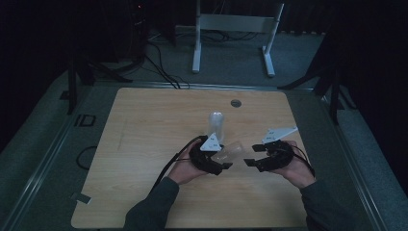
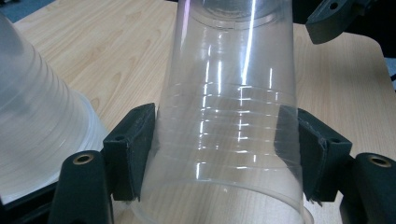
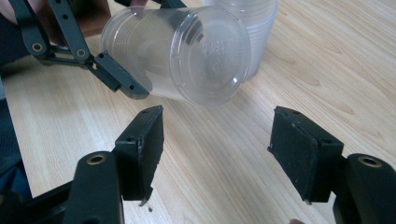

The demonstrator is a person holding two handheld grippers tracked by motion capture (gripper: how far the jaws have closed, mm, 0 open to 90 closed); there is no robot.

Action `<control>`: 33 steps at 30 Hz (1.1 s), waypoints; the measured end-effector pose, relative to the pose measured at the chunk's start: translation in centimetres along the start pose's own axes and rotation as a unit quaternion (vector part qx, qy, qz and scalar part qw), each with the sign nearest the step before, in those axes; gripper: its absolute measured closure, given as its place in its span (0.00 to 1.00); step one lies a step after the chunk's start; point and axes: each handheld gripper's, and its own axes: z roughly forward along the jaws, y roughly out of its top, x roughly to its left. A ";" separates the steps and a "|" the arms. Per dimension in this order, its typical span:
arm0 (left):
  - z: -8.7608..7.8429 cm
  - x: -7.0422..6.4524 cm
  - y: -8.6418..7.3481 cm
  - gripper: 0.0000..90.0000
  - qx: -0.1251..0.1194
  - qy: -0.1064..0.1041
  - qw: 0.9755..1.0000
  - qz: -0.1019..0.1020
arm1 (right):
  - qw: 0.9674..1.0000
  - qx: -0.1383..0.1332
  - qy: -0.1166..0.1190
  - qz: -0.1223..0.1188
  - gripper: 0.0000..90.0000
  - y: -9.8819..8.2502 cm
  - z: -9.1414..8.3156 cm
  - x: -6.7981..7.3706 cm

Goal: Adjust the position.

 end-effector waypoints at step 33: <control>-0.4 -0.1 0.2 0.34 0.053 -0.018 0.997 0.050 | 0.992 0.090 0.015 -0.090 0.39 2.3 0.2 0.5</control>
